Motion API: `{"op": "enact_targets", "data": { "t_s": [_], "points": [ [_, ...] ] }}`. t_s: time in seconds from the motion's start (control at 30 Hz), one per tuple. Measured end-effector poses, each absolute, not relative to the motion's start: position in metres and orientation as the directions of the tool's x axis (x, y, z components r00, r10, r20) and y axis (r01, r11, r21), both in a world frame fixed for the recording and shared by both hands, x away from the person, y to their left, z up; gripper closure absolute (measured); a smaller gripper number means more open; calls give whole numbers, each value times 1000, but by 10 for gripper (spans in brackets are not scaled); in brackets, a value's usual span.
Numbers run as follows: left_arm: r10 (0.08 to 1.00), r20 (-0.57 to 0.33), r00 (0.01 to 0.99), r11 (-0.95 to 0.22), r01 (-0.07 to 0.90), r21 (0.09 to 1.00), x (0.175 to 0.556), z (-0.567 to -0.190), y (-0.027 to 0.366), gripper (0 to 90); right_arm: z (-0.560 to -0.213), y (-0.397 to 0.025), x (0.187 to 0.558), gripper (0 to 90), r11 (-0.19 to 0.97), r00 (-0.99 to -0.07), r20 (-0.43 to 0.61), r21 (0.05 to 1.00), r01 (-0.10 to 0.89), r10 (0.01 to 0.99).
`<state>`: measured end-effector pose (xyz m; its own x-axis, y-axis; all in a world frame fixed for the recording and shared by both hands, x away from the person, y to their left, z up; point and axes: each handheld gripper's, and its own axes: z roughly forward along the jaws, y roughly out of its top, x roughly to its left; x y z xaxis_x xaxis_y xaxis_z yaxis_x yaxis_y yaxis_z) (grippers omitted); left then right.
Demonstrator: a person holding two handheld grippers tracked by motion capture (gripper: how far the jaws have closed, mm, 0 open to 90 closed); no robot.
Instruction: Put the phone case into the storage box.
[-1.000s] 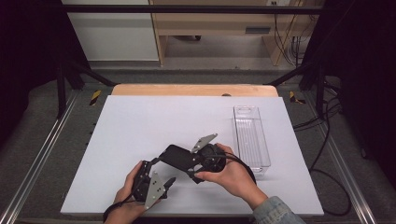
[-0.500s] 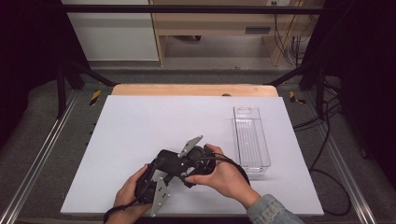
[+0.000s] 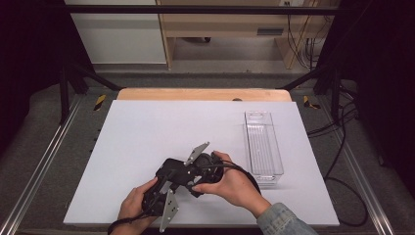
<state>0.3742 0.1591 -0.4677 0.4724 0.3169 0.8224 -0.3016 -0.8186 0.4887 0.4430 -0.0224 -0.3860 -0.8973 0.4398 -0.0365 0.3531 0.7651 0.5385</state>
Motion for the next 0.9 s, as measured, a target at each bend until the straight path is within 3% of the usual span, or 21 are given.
{"op": "enact_targets", "data": {
  "t_s": [0.53, 0.9],
  "points": [
    [312, 837, 450, -830, -299, 470, 374, -466, 162, 650, -381, -16, 442, 173, 775, -907, -42, 537, 333, 419],
    [294, 842, 453, -844, -290, 451, 374, -466, 164, 736, -380, -12, 445, 165, 773, -912, -29, 542, 330, 409]
  ]
}}
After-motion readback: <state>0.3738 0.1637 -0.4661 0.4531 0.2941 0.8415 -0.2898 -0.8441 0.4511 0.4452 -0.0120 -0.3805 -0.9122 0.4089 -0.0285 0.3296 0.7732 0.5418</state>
